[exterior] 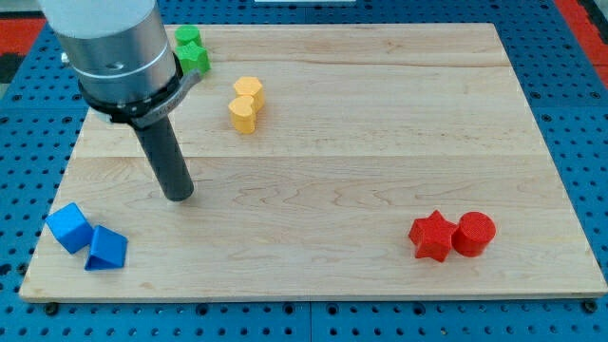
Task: Push red circle into the yellow blocks
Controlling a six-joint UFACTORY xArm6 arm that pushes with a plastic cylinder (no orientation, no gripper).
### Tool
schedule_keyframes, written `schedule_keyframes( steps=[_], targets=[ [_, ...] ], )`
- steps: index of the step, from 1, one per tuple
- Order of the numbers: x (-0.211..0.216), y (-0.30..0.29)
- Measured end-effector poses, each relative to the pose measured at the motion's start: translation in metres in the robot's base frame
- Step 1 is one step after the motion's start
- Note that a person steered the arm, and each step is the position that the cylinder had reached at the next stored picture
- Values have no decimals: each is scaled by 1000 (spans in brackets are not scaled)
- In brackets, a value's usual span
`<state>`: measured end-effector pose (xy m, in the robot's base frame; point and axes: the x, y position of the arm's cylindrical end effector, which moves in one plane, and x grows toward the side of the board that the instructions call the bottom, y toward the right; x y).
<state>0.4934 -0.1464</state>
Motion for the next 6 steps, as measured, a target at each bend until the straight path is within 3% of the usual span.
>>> schedule_keyframes(
  steps=[3, 4, 5, 6],
  targets=[
    [-4, -5],
    [45, 3],
    [98, 69],
    [110, 180]
  ],
)
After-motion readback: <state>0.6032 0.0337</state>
